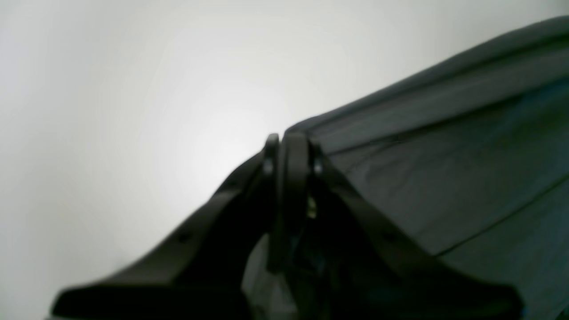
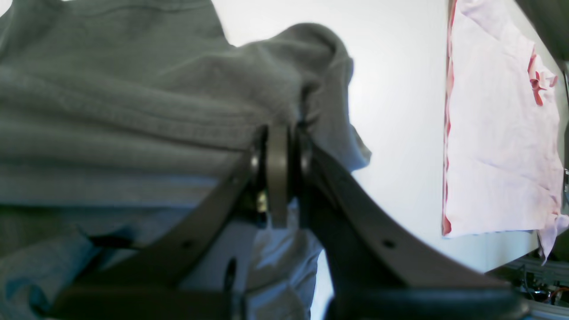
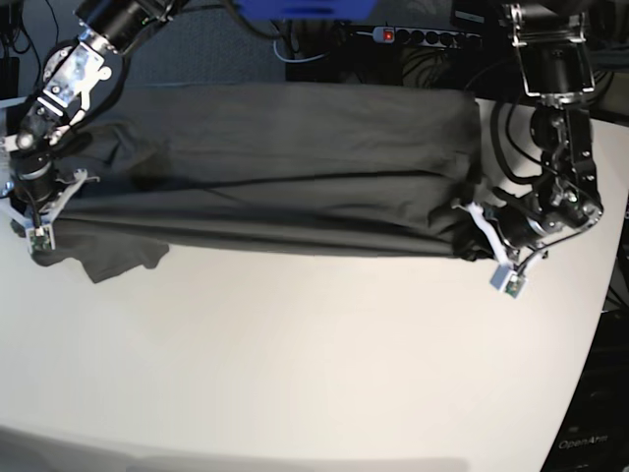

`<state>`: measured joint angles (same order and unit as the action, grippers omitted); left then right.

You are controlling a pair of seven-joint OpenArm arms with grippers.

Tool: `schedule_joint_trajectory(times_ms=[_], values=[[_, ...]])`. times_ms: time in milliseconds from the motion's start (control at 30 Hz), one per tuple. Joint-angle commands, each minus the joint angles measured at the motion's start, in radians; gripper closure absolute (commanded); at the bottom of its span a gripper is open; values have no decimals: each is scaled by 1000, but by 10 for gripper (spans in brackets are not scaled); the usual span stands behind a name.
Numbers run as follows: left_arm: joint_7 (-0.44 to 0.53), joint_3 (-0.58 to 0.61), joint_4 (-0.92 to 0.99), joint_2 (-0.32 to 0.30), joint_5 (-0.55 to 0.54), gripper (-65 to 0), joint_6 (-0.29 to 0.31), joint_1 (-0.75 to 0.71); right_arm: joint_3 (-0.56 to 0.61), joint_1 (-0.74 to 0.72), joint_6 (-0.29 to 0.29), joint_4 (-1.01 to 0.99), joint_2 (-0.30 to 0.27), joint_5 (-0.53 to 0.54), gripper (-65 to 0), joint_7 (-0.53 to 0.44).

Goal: Fold the T-shirt properly
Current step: 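Lift the pinched edge with both grippers and fold it over the shirt body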

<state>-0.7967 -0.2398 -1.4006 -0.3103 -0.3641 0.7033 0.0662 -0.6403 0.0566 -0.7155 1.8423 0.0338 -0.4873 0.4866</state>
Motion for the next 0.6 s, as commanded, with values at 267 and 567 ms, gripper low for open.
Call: schedule_joint_trajectory(times_ms=[267, 567], values=[[-22, -11, -18, -33, -11, -25, -5, 14, -39, -5, 17, 52, 4, -4, -7, -18], [-48, -11, -18, -92, -9, -25, -5, 14, -43, 22, 17, 56, 7, -4, -7, -18]])
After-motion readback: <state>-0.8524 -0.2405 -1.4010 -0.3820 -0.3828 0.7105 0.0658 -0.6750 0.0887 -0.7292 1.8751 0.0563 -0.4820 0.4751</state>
